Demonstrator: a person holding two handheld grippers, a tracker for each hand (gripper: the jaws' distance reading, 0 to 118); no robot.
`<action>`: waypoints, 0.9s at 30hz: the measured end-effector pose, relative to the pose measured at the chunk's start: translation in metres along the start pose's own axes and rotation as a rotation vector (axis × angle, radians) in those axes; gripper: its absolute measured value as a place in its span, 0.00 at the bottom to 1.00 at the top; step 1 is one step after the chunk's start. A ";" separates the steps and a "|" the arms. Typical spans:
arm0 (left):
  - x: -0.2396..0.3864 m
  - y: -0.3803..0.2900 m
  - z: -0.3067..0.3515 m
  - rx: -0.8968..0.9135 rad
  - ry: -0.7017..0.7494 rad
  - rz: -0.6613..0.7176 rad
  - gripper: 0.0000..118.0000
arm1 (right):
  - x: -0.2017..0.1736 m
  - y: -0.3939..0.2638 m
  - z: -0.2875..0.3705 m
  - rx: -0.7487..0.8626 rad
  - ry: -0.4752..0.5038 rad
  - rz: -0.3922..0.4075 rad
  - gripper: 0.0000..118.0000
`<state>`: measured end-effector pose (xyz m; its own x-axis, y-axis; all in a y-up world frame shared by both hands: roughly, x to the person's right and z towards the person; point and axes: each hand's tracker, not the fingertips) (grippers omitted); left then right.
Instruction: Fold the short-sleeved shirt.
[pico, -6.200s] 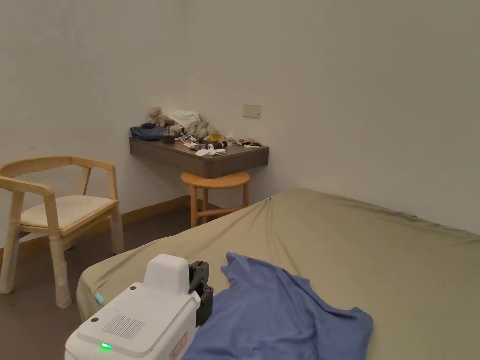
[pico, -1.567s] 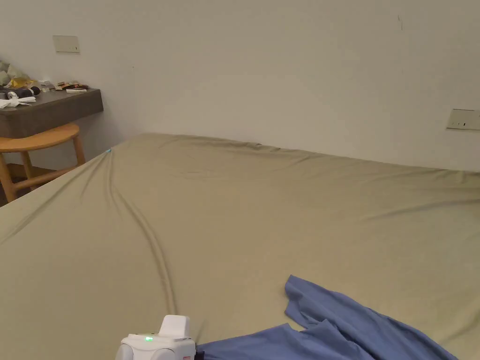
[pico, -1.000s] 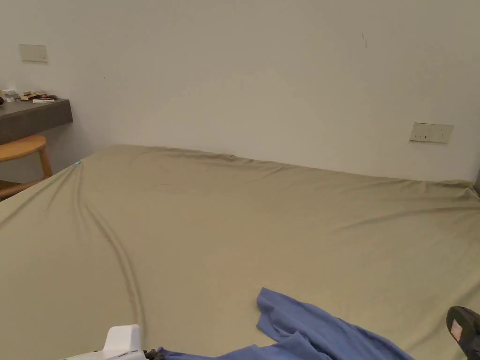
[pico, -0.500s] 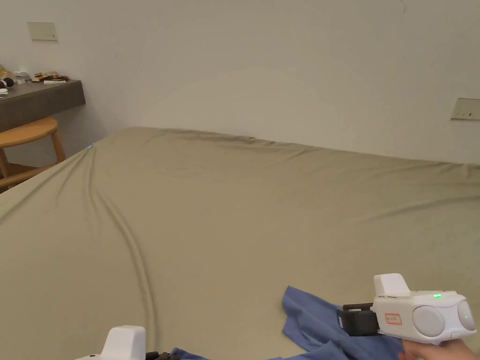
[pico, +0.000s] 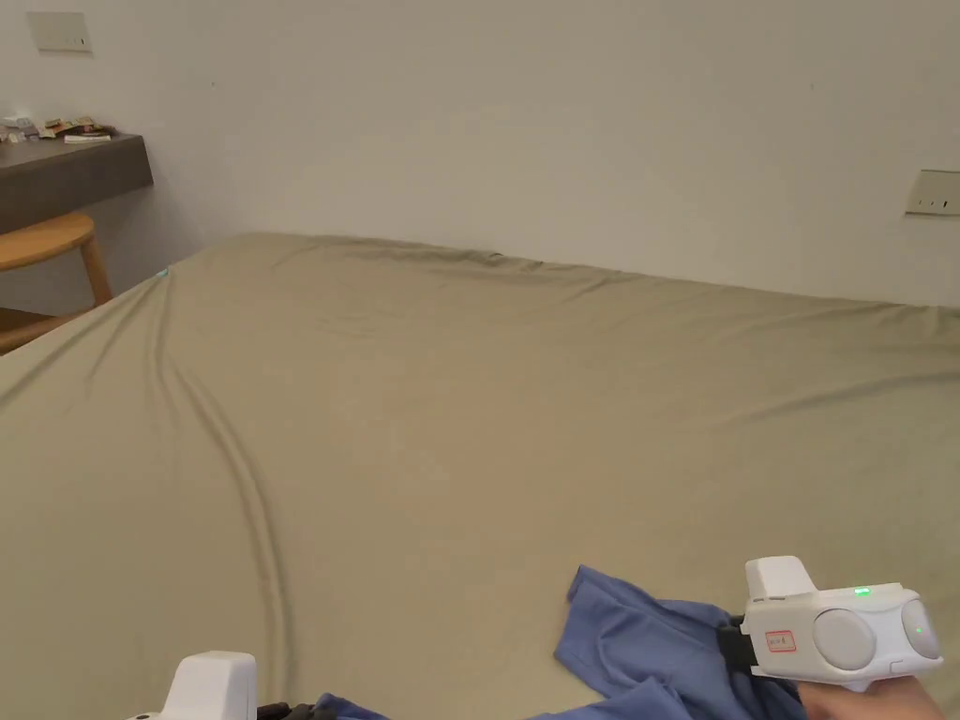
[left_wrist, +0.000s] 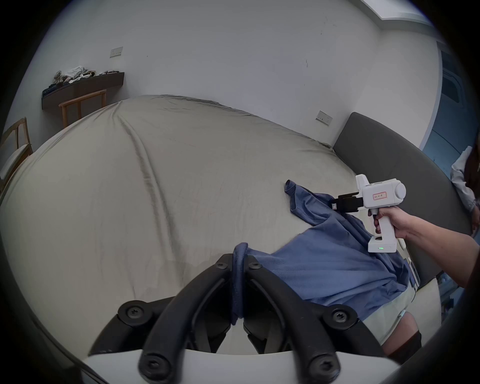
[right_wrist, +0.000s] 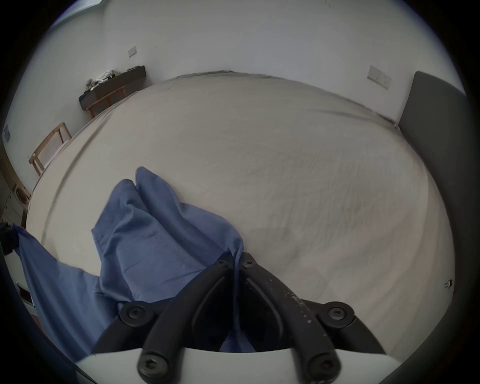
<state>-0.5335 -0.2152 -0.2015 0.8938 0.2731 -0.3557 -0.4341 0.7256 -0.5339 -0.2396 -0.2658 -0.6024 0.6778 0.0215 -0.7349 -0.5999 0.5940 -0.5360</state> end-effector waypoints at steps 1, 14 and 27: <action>0.002 0.001 0.002 -0.001 0.001 -0.003 0.05 | 0.001 0.000 0.003 -0.006 0.019 -0.008 0.04; 0.048 0.051 0.102 0.300 -0.007 0.056 0.05 | 0.041 -0.010 0.249 0.481 0.041 -0.206 0.04; 0.117 0.112 0.338 0.780 -0.033 -0.069 0.05 | 0.030 -0.104 0.593 1.075 0.011 -0.268 0.04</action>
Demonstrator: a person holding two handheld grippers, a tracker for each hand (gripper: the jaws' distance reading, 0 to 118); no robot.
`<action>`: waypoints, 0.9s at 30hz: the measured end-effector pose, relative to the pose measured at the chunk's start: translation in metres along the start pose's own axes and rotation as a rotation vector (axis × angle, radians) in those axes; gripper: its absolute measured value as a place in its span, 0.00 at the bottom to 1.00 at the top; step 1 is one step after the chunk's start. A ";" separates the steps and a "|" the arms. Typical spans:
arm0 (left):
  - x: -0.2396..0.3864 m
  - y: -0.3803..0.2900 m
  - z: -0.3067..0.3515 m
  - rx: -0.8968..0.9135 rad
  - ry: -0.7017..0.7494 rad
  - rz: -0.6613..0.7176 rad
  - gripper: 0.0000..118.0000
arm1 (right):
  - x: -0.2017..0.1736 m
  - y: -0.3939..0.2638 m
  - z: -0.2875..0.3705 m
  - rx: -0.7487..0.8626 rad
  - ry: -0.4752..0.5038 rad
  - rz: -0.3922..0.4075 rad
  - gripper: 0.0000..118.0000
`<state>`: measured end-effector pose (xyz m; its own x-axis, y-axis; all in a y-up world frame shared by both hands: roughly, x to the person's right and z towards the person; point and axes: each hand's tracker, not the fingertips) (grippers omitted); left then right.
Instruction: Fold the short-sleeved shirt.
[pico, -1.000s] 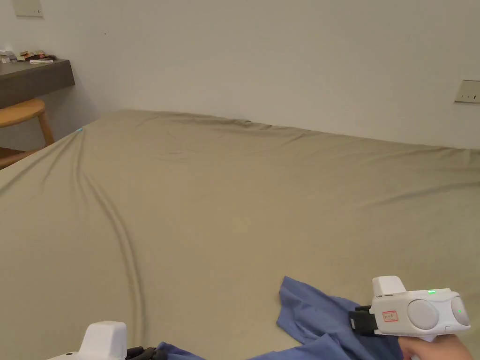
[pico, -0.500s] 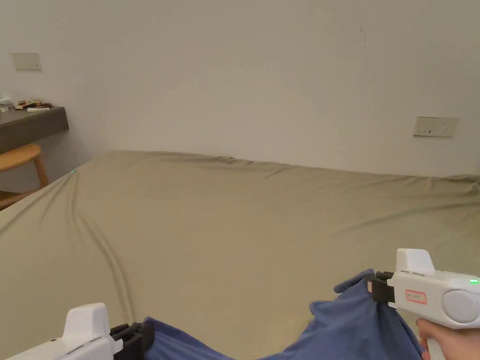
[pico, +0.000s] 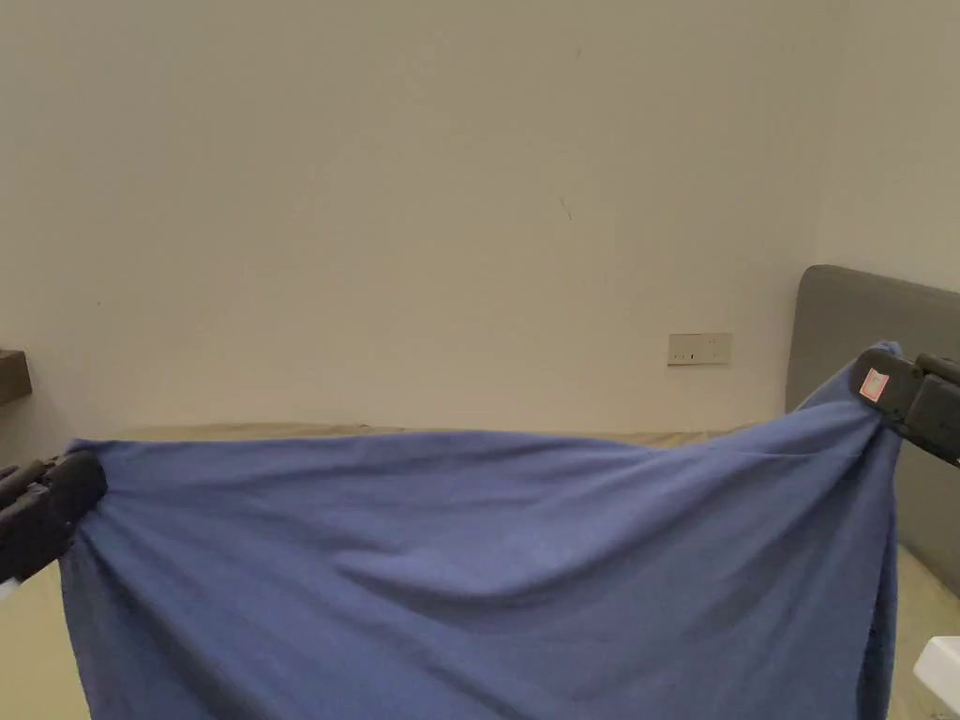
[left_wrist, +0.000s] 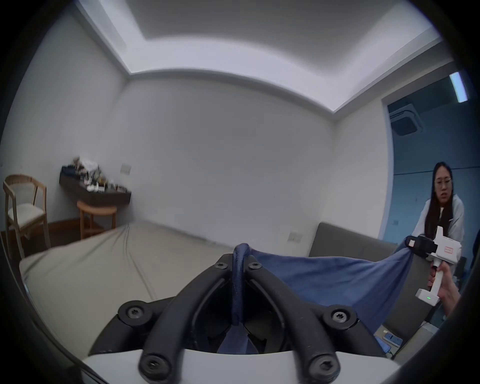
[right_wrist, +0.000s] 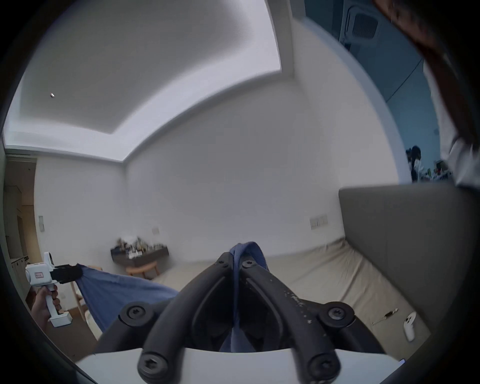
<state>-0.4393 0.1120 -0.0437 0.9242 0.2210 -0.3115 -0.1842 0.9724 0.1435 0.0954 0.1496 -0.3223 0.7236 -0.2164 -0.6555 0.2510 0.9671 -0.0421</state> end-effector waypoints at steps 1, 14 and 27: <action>0.004 0.012 0.011 0.030 -0.001 -0.008 0.05 | -0.006 0.013 0.017 0.034 -0.007 -0.014 0.04; 0.020 0.115 0.143 0.305 -0.060 -0.119 0.05 | -0.036 0.082 0.180 0.358 0.048 -0.047 0.04; 0.011 0.121 0.111 0.280 -0.040 -0.103 0.05 | -0.026 0.094 0.144 0.306 0.041 -0.050 0.04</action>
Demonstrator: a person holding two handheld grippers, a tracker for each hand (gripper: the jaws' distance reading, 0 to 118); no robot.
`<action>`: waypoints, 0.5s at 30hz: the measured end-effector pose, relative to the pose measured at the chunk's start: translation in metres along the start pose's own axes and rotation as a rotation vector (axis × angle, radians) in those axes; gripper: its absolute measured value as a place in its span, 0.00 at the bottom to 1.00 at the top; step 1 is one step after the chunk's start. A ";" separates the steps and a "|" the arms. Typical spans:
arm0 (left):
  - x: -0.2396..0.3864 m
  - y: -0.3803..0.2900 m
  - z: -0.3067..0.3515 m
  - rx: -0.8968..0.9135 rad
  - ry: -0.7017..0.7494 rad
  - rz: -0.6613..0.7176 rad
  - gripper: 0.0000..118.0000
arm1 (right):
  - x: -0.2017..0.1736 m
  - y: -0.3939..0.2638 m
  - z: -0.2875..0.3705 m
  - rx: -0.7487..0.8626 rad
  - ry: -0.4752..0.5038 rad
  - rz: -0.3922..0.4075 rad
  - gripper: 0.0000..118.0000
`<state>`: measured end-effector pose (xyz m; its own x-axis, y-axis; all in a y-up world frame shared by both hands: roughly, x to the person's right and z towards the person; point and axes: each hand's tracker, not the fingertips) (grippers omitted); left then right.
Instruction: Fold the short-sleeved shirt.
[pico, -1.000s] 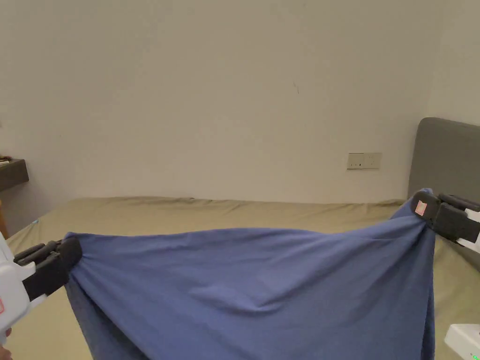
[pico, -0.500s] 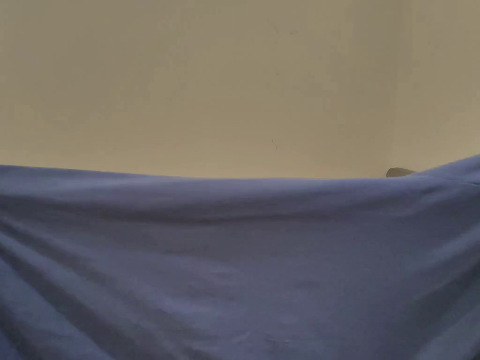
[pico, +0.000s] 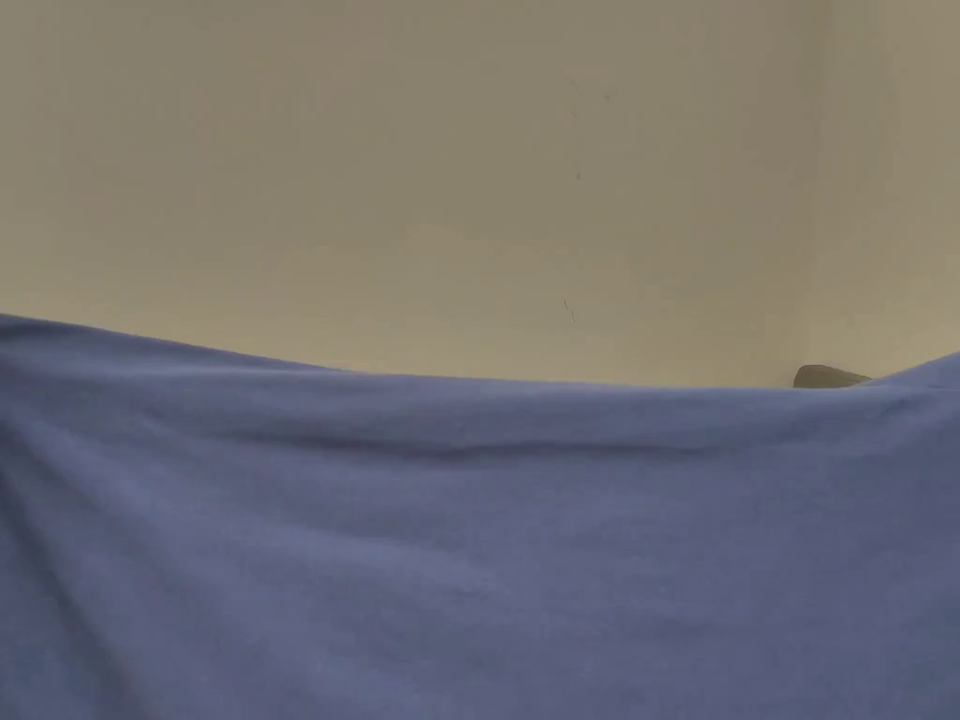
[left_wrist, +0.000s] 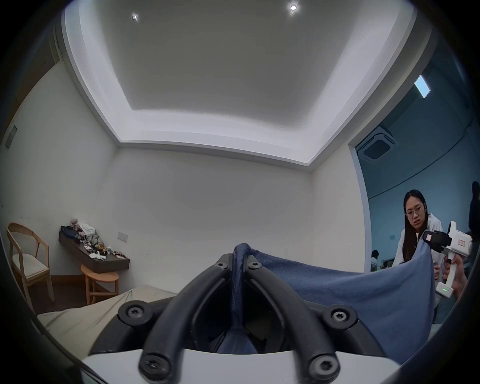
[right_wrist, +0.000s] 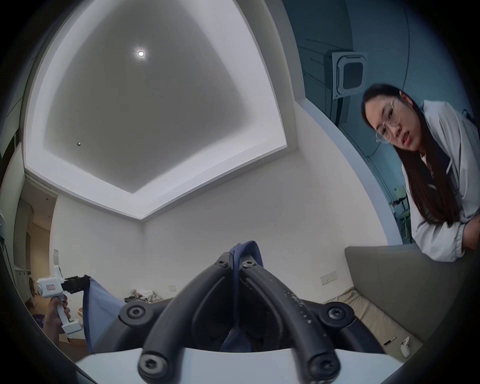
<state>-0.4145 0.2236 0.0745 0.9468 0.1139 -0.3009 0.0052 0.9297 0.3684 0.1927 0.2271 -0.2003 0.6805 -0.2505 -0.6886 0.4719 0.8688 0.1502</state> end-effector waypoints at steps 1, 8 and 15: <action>-0.003 -0.004 -0.006 -0.011 -0.002 0.011 0.05 | 0.002 -0.002 -0.007 -0.008 0.001 -0.002 0.04; -0.015 -0.032 -0.076 -0.073 0.024 0.054 0.05 | 0.017 -0.013 -0.085 -0.091 0.001 -0.026 0.04; -0.017 -0.056 -0.189 -0.125 0.067 0.050 0.05 | 0.036 -0.033 -0.199 -0.149 -0.023 0.003 0.04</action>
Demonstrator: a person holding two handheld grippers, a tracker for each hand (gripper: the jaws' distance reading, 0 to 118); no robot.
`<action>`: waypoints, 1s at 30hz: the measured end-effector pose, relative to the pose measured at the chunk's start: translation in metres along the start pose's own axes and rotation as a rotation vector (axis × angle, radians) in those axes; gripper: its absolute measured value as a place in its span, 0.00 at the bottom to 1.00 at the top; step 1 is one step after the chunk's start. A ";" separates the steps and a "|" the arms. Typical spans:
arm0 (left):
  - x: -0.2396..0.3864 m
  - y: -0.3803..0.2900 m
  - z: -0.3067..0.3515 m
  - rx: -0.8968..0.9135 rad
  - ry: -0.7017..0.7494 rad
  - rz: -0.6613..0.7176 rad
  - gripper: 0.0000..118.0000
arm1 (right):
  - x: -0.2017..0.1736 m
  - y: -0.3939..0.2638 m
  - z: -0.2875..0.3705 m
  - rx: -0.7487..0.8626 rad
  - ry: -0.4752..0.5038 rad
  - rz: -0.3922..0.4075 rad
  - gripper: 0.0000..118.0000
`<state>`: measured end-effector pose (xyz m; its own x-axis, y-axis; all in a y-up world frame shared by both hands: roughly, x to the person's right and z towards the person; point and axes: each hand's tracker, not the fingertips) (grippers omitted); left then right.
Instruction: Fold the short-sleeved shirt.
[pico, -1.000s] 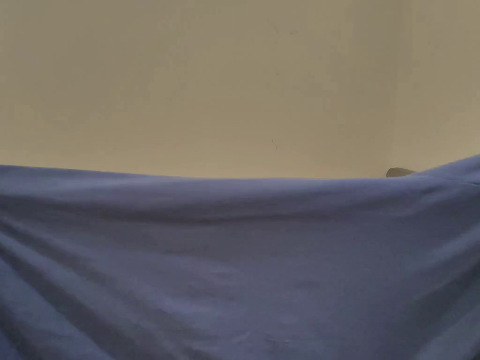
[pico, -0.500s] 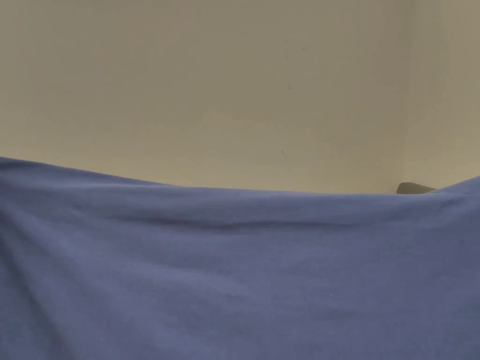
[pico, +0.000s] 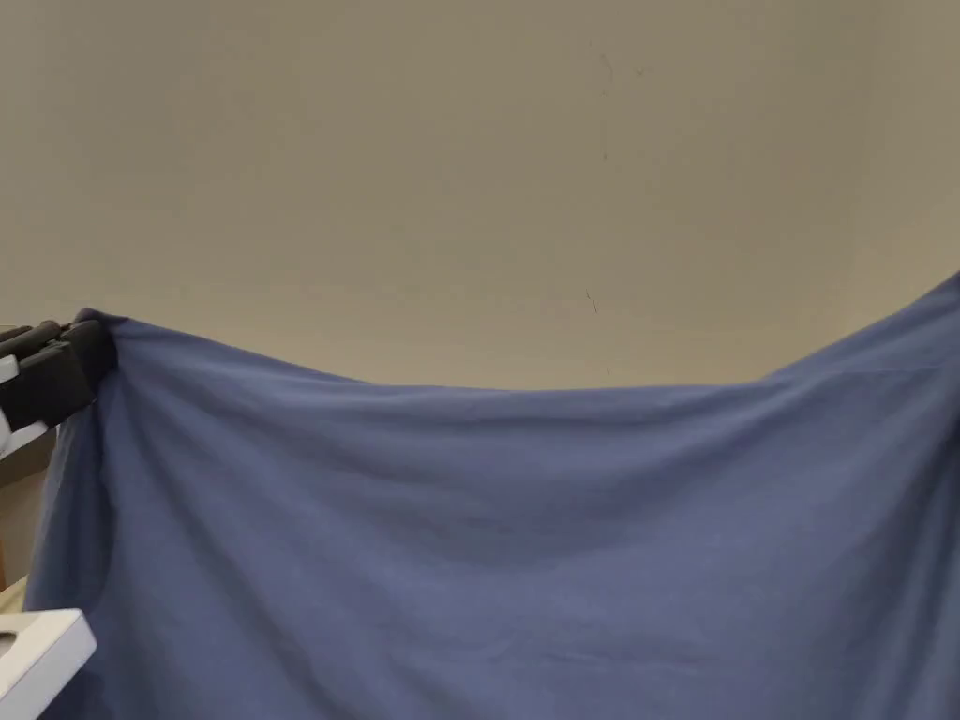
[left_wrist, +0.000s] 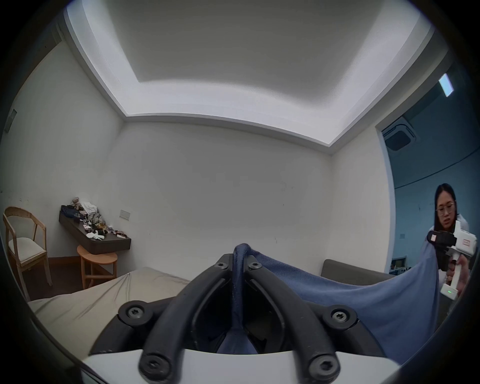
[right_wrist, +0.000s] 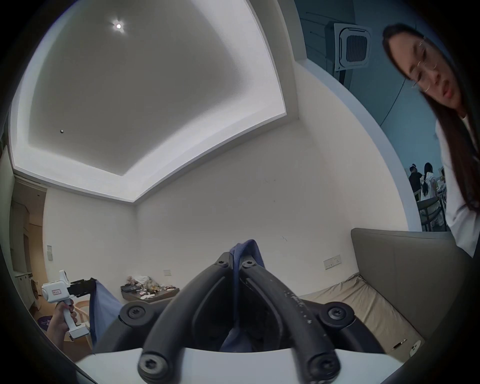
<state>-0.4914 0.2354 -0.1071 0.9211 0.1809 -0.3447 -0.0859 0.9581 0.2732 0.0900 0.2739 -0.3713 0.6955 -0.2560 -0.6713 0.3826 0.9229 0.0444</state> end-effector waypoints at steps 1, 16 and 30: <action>0.001 -0.001 -0.020 -0.002 0.002 0.004 0.05 | 0.003 -0.002 -0.018 -0.007 -0.015 0.019 0.04; -0.002 -0.057 -0.307 -0.194 0.116 -0.057 0.05 | 0.053 -0.075 -0.289 -0.150 -0.219 0.091 0.04; -0.030 -0.121 -0.347 -0.271 0.104 -0.109 0.05 | 0.048 -0.149 -0.339 -0.193 -0.238 0.214 0.04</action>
<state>-0.6407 0.1911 -0.4413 0.8880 0.0822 -0.4524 -0.0998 0.9949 -0.0151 -0.1396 0.2217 -0.6611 0.8779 -0.0905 -0.4703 0.1074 0.9942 0.0092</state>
